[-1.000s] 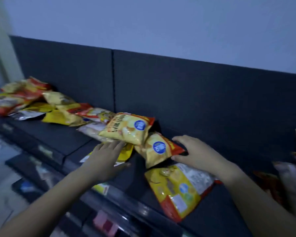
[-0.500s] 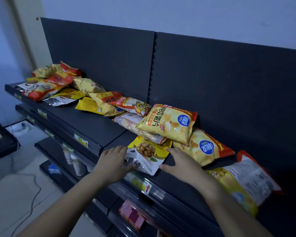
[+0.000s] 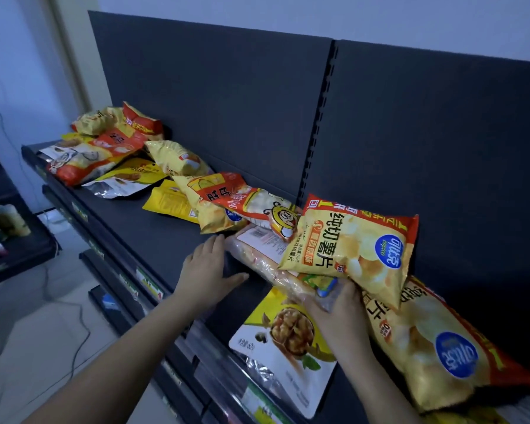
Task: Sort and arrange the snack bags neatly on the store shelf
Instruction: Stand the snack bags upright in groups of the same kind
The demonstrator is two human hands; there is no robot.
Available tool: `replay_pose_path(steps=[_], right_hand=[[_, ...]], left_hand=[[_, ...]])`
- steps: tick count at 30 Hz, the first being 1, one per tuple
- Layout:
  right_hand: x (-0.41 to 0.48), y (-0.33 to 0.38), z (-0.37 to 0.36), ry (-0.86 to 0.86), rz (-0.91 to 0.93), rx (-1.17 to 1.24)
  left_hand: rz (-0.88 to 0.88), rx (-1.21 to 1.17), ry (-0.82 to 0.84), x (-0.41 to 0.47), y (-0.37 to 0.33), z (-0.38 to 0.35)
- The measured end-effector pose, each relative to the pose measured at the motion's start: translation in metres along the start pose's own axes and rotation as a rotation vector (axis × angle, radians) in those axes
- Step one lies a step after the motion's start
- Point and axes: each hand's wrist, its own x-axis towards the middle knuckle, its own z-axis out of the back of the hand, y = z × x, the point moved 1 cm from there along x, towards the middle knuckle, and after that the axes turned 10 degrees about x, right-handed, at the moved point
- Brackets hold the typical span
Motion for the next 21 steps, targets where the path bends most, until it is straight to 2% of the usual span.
replay_pose_path(steps=[5,10,14,21], right_hand=[[0.012,0.002,-0.007,0.055,-0.041,-0.038],[0.011,0.000,-0.014,-0.009,-0.113,0.019],[0.002,0.014,-0.015,-0.078,-0.197,0.185],[-0.005,0.095,0.036,-0.080,-0.315,0.193]], left_hand=[[-0.058,-0.183,0.094,0.040,0.005,-0.003],[-0.207,-0.408,0.233,0.073,0.014,-0.010],[-0.304,-0.531,0.216,0.082,0.017,-0.014],[-0.444,-0.615,0.189,0.079,0.013,0.028]])
